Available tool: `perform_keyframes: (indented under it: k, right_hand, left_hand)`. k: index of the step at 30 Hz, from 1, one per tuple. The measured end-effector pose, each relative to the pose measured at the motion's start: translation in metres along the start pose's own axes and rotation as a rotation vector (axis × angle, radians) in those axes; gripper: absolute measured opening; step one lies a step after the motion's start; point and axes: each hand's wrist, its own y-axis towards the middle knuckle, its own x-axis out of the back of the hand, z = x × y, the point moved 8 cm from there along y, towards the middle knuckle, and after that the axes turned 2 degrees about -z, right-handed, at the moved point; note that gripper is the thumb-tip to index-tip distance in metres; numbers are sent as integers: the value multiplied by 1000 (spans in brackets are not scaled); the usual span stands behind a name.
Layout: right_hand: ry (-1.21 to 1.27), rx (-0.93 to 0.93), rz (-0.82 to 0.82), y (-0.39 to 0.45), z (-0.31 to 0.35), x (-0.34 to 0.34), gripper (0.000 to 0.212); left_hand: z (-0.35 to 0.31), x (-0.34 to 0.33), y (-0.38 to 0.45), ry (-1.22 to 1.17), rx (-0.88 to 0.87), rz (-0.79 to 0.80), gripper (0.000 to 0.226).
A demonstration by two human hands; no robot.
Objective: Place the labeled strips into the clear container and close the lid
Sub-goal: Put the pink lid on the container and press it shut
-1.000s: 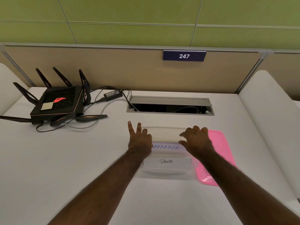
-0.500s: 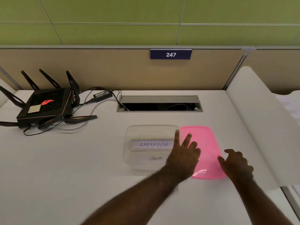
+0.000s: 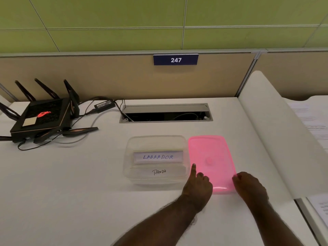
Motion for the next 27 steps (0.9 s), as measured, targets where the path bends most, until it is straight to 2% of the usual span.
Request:
perform_keyframes:
  k: [3, 5, 7, 8, 10, 13, 16, 18, 21, 24, 27]
  right_hand:
    - [287, 37, 10, 3, 1, 26, 28]
    - [629, 86, 5, 1, 5, 49, 25]
    - [912, 111, 17, -1, 10, 69, 33]
    - [967, 136, 19, -1, 14, 76, 37]
    - [967, 181, 3, -1, 23, 83, 39]
    - [908, 131, 11, 1, 38, 71, 59]
    - [965, 147, 86, 0, 67, 51, 71]
    - [896, 171, 73, 0, 85, 42, 71]
    - [760, 207, 26, -3, 116, 31, 63]
    - [664, 244, 47, -12, 149, 15, 65]
    - [577, 265, 71, -20, 172, 0, 66]
  left_hand:
    - [-2, 10, -2, -100, 10, -119, 14]
    - [2, 30, -4, -169, 13, -272, 16]
    - [19, 55, -13, -285, 89, -435, 12]
    - [32, 65, -19, -404, 156, -516, 10]
    - [60, 78, -32, -740, 241, -582, 13]
    - [101, 82, -52, -1174, 341, -598, 7]
    - [138, 65, -74, -1586, 471, -574, 6]
    - [159, 44, -93, -1771, 584, -544, 9]
    - [188, 11, -127, -1782, 779, -549, 3]
    - [215, -23, -160, -1560, 996, -549, 6]
    - [233, -43, -181, -1324, 1081, -499, 7]
